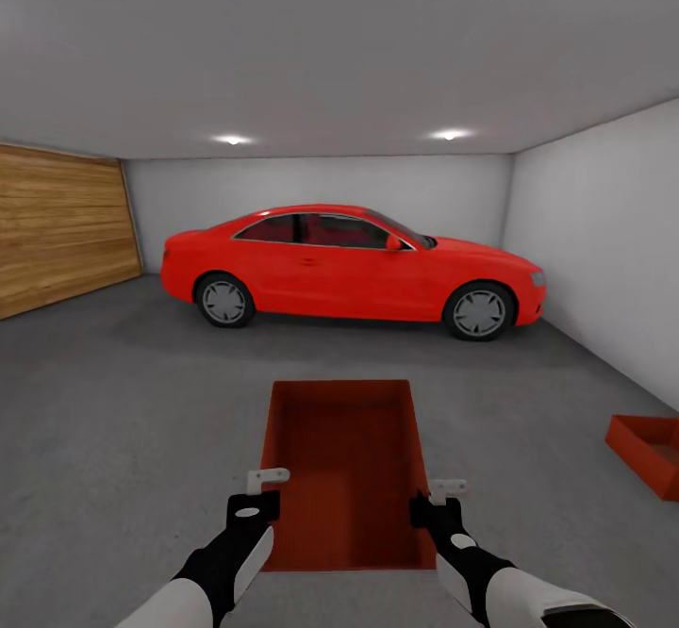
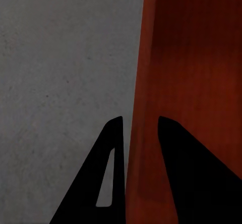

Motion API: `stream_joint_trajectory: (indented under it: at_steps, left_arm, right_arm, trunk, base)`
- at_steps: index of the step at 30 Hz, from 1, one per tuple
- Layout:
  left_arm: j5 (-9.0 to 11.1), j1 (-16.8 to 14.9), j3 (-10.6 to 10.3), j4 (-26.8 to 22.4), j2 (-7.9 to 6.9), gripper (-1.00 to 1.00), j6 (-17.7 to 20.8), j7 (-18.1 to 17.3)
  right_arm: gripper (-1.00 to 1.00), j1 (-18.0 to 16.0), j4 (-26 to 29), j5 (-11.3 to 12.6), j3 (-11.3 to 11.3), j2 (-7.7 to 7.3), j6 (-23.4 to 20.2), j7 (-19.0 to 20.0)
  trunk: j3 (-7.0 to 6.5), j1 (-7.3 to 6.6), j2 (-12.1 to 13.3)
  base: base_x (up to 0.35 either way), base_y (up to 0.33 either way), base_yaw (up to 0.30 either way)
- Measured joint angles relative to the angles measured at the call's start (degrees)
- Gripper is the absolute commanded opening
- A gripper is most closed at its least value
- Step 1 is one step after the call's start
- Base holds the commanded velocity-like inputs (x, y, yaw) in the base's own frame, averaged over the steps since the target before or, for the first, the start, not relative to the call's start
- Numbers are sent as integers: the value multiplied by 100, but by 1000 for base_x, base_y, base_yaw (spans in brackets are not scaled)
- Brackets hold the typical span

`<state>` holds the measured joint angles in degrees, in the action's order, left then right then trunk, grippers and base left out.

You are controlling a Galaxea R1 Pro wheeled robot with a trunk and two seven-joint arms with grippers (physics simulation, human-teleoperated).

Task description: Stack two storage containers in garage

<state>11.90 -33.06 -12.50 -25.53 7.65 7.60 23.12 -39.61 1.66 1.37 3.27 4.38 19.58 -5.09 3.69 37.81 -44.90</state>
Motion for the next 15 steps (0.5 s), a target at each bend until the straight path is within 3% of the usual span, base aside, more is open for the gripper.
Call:
stream_joint_trajectory:
  at_steps: [15]
  left_arm:
    - [-5, -1, 0, 6, 0, -100, -6, -1]
  right_arm:
    - [-100, 0, 0, -2, -1, 0, 0, 0]
  trunk:
    - [-1, 0, 0]
  base:
    - [321, 0, 0]
